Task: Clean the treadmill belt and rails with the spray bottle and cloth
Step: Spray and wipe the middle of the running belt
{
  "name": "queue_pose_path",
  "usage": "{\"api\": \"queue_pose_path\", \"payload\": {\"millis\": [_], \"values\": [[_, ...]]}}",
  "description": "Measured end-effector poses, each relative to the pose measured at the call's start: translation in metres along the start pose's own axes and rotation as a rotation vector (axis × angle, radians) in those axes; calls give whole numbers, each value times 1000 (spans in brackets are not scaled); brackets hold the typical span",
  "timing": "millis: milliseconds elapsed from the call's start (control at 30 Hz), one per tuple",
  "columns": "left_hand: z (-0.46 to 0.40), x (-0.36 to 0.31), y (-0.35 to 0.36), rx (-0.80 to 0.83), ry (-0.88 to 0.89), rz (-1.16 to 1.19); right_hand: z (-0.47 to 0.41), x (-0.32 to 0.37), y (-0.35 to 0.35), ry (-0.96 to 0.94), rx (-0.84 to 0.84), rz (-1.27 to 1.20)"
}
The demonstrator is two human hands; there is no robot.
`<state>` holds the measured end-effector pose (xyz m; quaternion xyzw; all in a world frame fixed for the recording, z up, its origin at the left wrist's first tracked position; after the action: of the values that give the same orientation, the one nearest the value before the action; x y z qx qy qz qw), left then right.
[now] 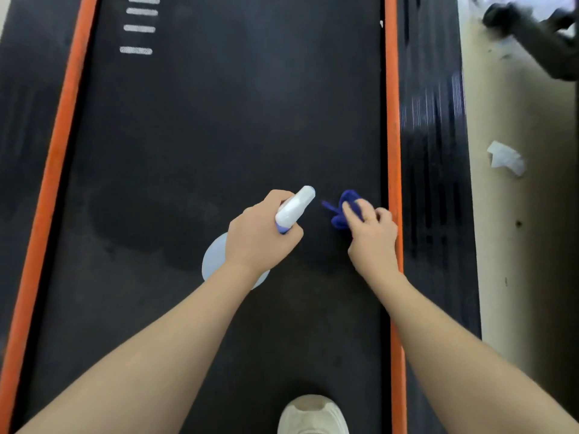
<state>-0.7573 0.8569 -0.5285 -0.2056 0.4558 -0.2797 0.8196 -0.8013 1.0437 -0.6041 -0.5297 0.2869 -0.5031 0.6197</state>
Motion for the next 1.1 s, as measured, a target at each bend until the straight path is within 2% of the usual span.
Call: {"api": "queue_pose_path", "payload": {"millis": [100, 167, 233, 300, 367, 433, 467, 500, 600, 633, 667, 733, 767, 800, 867, 933, 1000, 1033, 1100], "values": [[0, 1, -2, -13, -18, 39, 0, 4, 1, 177, 74, -45], [2, 4, -10, -28, -28, 98, 28, 17, 11, 149, 95, -91], [3, 6, -16, -39, -30, 169, 45, 24, 23, 67, 48, -104], [4, 8, -19, -57, -21, 201, 37, 24, 20, 95, 24, -192], [5, 9, -19, -76, -12, 193, 22, 16, 25, 256, 42, -288], [8, 6, -14, -73, 4, 151, 23, 20, 22, 403, 24, -280], [10, 4, -12, -61, 9, 125, 26, 31, 18, 387, 17, -274], [12, 2, -9, -48, 14, 103, 28, 45, 17, 277, 19, -257], [16, -3, -6, -10, 46, 47, 38, 83, 27, -217, 98, -72], [16, -2, -6, -11, 46, 56, 34, 82, 25, -275, 79, -55], [15, 2, -9, -30, 37, 100, 27, 77, 23, -225, 64, -108], [16, 16, -19, -120, 20, 254, 16, 66, 19, 63, 18, -282], [17, 24, -24, -170, 12, 327, 15, 68, 20, 184, 25, -313], [19, 31, -29, -208, 4, 381, 17, 77, 19, 223, 33, -296], [21, 41, -38, -244, 8, 450, 25, 103, 21, 63, 50, -198], [23, 47, -45, -246, 30, 478, 39, 127, 32, -257, 102, -63], [27, 52, -49, -256, 40, 490, 38, 136, 37, -469, 156, 27], [31, 57, -52, -283, 38, 505, 29, 136, 34, -493, 143, 33], [39, 71, -59, -374, 27, 564, 5, 134, 24, -347, 107, 0]]}}
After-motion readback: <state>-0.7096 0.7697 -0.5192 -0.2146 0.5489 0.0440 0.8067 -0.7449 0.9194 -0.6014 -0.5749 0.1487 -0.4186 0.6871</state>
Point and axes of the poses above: each hand's wrist, its own z-axis away from the middle knuckle, its own y-axis out of the palm, x = y × z, the point moved 5 cm from there along -z, towards the middle knuckle, and after that the axes turned 14 degrees about x, right-handed, at the moved point
